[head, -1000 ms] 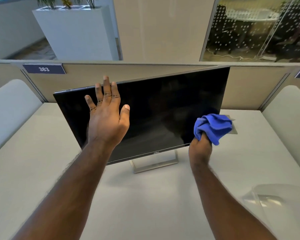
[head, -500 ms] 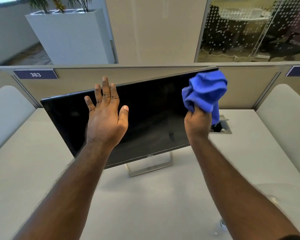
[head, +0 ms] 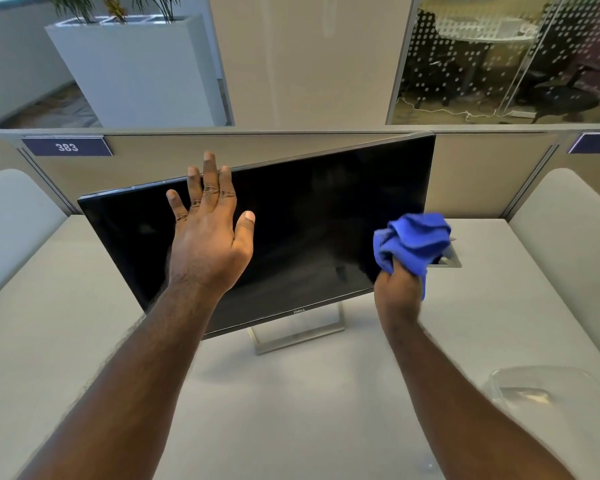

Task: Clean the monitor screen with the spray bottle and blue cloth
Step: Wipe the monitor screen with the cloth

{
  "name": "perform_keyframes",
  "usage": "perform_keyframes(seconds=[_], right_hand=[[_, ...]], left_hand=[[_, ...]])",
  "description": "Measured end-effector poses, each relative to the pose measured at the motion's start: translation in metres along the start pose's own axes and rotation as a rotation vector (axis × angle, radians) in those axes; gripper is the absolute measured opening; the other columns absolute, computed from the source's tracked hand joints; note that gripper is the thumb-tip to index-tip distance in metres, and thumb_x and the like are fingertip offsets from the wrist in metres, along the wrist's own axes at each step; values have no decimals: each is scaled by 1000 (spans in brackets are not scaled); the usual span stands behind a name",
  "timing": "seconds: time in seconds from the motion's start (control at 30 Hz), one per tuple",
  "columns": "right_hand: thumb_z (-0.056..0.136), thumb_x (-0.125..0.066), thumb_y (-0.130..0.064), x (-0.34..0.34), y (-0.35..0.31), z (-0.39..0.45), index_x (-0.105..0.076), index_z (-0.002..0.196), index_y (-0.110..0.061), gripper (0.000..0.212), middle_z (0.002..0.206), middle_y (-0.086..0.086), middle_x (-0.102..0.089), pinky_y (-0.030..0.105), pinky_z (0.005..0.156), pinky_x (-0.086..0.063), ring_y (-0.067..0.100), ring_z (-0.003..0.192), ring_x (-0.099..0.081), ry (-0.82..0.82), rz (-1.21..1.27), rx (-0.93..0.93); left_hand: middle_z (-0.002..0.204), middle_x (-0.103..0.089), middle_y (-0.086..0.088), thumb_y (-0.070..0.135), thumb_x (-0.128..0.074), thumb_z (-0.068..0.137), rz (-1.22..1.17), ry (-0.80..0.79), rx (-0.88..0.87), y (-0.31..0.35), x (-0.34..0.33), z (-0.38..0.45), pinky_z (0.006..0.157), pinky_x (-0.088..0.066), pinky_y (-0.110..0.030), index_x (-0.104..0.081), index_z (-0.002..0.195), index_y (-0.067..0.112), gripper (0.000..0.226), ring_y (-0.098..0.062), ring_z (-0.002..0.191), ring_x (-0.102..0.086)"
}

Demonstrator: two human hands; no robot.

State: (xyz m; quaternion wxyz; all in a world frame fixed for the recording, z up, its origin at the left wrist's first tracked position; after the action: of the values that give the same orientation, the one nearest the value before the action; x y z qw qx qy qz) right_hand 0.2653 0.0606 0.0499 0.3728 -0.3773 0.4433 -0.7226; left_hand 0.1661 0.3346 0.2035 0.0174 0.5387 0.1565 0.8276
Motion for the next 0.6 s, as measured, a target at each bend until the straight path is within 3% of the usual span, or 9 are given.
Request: perform_keyframes(seconds=[0.1,0.23,0.3,0.4,0.47,0.53,0.6], right_hand=[[88,-52,-6,-10,-55,31,-68,104,2,24,94,11,-66,6,82,-32,12,89,-54,25,-93,312],[91,-45,-16,-17,-103,69,-63,117,-8,33,109,9,-64,6,95,-31,3,101,-47,73,-132,512],[91,-44,-16,-20,-98,63,-62,118,-8,33,110,8,-63,15,93,-39,9,101,-51,73,-157,488],[84,-57,-2,-32,-74,21,-70,109,0,28,99,19,-69,30,79,-46,31,89,-64,67,-161,363],[81,-57,0,-41,-58,-19,-71,111,0,33,102,23,-70,34,78,-50,39,92,-66,-24,-239,363],[85,-52,-7,-53,-40,-59,-65,123,-7,40,109,11,-69,28,84,-50,34,102,-65,-214,-198,250],[90,-58,-13,-76,-38,-97,-52,135,-18,46,118,-3,-64,27,90,-51,17,109,-63,-436,-94,156]], left_hand=[[163,25,2,44,-20,96,-2,0,-3,-1,0,0,117,20,-44,9,156,21,71,-18,148,24],[162,25,3,45,-21,96,-16,-10,3,0,1,1,118,19,-46,9,156,22,71,-18,148,25],[163,25,3,45,-21,96,-25,-12,-1,0,1,1,117,19,-45,9,156,22,71,-18,148,25],[162,25,4,45,-22,96,-32,-11,-13,1,2,0,116,20,-44,8,156,22,71,-18,148,24],[163,23,4,45,-22,96,-33,-7,-16,1,2,-1,117,20,-44,7,156,21,71,-18,148,24],[164,21,2,45,-22,95,-36,-3,-18,1,2,-1,117,19,-43,5,157,19,72,-18,148,23],[164,19,1,44,-24,95,-39,-1,-18,2,2,0,117,18,-44,2,157,17,72,-19,149,22]])
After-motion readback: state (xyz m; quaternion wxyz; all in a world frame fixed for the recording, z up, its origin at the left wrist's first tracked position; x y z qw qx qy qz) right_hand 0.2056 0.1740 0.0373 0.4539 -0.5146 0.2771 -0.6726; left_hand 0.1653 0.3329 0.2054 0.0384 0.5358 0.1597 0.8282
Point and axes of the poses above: each hand's wrist, its own z-axis towards the middle knuckle, its own x-axis out of the back of the hand, y = z × x, the point moved 4 cm from there along z, towards the middle knuckle
